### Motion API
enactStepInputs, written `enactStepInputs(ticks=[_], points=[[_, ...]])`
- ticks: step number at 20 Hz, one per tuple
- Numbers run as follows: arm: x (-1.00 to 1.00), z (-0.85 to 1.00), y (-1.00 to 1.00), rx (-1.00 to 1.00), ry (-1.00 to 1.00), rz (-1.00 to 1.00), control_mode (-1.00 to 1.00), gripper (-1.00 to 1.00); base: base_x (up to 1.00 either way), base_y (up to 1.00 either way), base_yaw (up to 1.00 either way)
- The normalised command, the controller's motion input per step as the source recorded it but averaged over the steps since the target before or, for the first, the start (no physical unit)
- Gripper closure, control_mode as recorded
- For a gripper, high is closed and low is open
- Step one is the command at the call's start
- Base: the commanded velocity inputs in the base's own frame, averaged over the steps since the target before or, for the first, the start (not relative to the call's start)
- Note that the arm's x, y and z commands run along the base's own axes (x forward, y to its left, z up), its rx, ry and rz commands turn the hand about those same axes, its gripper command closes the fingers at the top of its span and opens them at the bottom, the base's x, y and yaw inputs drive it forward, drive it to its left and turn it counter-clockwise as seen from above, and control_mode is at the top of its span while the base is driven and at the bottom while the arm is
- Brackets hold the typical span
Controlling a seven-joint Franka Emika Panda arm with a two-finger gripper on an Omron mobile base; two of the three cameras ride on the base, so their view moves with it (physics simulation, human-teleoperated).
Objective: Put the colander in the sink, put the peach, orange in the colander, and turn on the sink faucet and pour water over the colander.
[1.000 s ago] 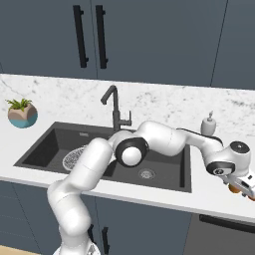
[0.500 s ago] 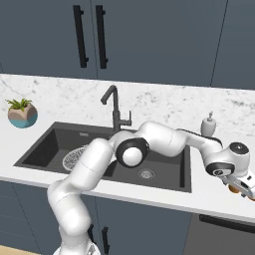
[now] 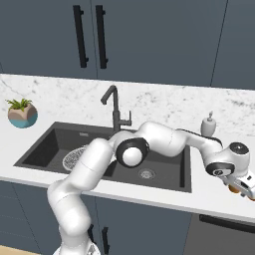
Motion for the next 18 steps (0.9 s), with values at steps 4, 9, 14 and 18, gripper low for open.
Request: enactStepInputs(ticks=[4,9,14,18], points=[[0.00,0.00,0.00,0.00,0.00,0.00,-1.00,1.00,0.00,0.00,0.00],[0.00,0.00,0.00,0.00,0.00,0.00,-1.00,1.00,0.00,0.00,0.00],[-0.01,0.05,-0.07,0.00,0.00,0.00,-1.00,1.00,0.00,0.00,0.00],[-0.23,0.27,0.27,0.00,0.00,0.00,-1.00,1.00,0.00,0.00,0.00]])
